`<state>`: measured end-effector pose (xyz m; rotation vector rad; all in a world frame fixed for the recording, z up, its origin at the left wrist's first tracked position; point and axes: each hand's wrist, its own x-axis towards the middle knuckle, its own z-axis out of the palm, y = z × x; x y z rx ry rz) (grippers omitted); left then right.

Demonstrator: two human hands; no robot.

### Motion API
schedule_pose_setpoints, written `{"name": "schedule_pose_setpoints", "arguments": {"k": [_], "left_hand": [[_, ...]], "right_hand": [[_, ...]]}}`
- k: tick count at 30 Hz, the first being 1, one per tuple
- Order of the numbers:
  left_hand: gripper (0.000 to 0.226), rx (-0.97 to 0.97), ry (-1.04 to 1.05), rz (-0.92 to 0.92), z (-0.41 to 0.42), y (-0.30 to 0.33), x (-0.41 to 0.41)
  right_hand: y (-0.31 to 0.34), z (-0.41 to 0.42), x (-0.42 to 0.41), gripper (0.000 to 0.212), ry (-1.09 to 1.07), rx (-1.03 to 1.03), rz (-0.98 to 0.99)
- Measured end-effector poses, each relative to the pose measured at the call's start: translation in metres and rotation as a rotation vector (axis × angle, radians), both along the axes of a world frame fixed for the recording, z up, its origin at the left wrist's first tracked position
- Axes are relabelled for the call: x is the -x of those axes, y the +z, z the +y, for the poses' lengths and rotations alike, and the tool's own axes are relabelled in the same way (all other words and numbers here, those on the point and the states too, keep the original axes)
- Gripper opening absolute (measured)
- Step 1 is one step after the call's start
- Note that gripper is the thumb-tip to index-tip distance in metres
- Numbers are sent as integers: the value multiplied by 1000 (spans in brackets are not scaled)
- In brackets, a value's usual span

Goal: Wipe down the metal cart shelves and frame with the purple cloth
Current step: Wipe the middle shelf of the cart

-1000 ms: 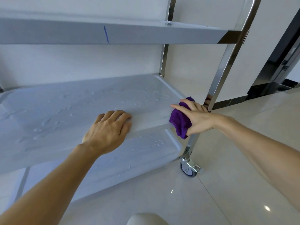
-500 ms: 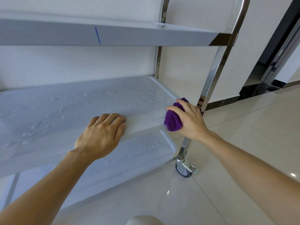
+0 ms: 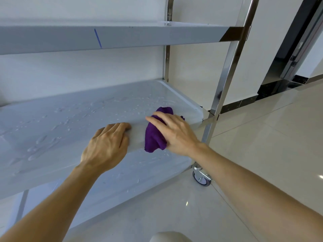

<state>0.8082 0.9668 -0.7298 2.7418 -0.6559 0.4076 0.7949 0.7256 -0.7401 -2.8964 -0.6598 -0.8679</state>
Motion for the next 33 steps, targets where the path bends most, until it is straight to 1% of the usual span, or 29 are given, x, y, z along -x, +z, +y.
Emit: {"name": "schedule_pose_setpoints", "arguments": {"k": [3,6,7,10,11,13,16,19,23,26,29,33], "left_hand": [[34,35,-13,0,2,0,0],[31,68,-32,-13,-2,3,1],[30,124,-54,-16,-3,6,2],[26,429,-116,4,12,16,11],[26,470,-107,1,24,18,14],[24,411,-27,-18,55,14,20],[22,228,165,-42,92,6,29],[23,191,212,-7,94,0,29],[28,215,215,-8,87,-6,21],[38,283,227,10,88,-8,16],[45,370,228,26,86,-7,18],[50,398,194,35,89,-4,23]], "right_hand": [[8,-39,-3,89,-73,-28,105],[11,-59,-6,100,-146,-67,207],[12,-61,-7,102,-159,-72,219],[13,-56,-6,102,-170,-76,218],[13,-55,-5,103,-174,-77,219],[14,-52,-4,105,-183,-70,227],[16,-46,-4,105,-243,-41,264],[15,-30,0,101,-268,-1,234],[5,31,7,94,-163,-8,93],[1,82,10,91,-107,8,33],[-1,121,13,97,-56,58,25],[5,134,11,113,58,82,117]]}}
